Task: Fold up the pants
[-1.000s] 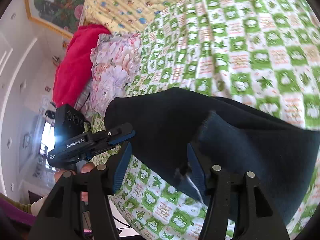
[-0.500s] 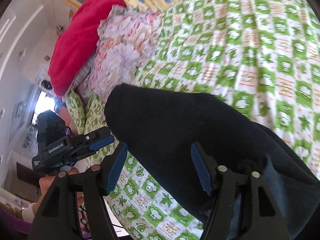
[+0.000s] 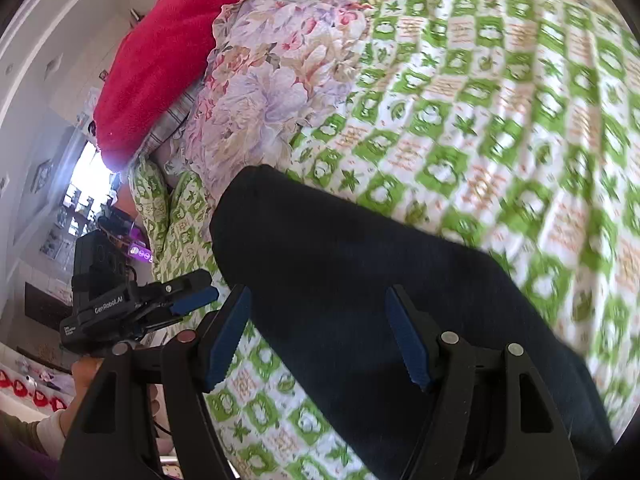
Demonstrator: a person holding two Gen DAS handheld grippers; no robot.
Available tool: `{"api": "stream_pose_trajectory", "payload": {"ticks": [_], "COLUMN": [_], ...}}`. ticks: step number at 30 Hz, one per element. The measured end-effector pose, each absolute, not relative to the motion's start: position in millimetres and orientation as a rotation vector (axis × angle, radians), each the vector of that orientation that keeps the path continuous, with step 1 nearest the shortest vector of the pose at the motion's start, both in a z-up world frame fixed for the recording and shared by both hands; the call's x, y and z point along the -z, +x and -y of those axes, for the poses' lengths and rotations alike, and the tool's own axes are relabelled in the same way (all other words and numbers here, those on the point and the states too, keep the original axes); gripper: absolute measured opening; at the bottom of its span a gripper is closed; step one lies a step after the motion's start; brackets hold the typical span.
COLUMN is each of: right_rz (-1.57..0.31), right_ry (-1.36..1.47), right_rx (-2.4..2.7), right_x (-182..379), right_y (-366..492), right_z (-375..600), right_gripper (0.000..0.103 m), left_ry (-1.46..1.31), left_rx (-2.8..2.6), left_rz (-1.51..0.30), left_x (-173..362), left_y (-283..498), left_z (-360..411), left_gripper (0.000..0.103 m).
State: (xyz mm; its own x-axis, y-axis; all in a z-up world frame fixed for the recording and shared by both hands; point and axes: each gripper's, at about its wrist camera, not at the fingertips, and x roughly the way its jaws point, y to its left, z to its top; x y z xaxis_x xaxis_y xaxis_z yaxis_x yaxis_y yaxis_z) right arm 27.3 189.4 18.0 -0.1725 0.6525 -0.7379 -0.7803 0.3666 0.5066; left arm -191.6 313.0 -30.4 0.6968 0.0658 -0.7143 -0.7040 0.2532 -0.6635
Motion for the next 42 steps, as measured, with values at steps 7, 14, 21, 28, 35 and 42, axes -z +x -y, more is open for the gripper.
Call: {"api": "stream_pose_trajectory", "payload": {"ticks": [7, 14, 21, 28, 35, 42], "right_rz": [-1.177, -1.180, -1.187, -1.235, -1.348, -1.361], "right_ry": [-0.220, -0.313, -0.439, -0.549, -0.471, -0.449], "right_rx": [-1.337, -1.400, -1.479, -1.573, -1.620, -1.626], "right_x": [-17, -12, 3, 27, 42, 39], "right_y": [36, 38, 33, 26, 46, 49], "right_z": [-240, -288, -332, -374, -382, -380], "right_gripper": [0.070, 0.070, 0.070, 0.056, 0.032, 0.032], "left_ry": [-1.250, -1.281, -1.330, -1.342, -1.342, -1.313], "left_rx": [-0.580, -0.576, -0.576, -0.574, -0.588, -0.575], "left_rz": [-0.627, -0.616, -0.584, -0.568, -0.543, -0.538], "left_x": [42, 53, 65, 68, 67, 69], "left_y": [-188, -185, -187, -180, -174, -166], "left_z": [-326, -338, -346, -353, -360, -365], "left_gripper": [0.067, 0.067, 0.067, 0.071, 0.070, 0.030]}}
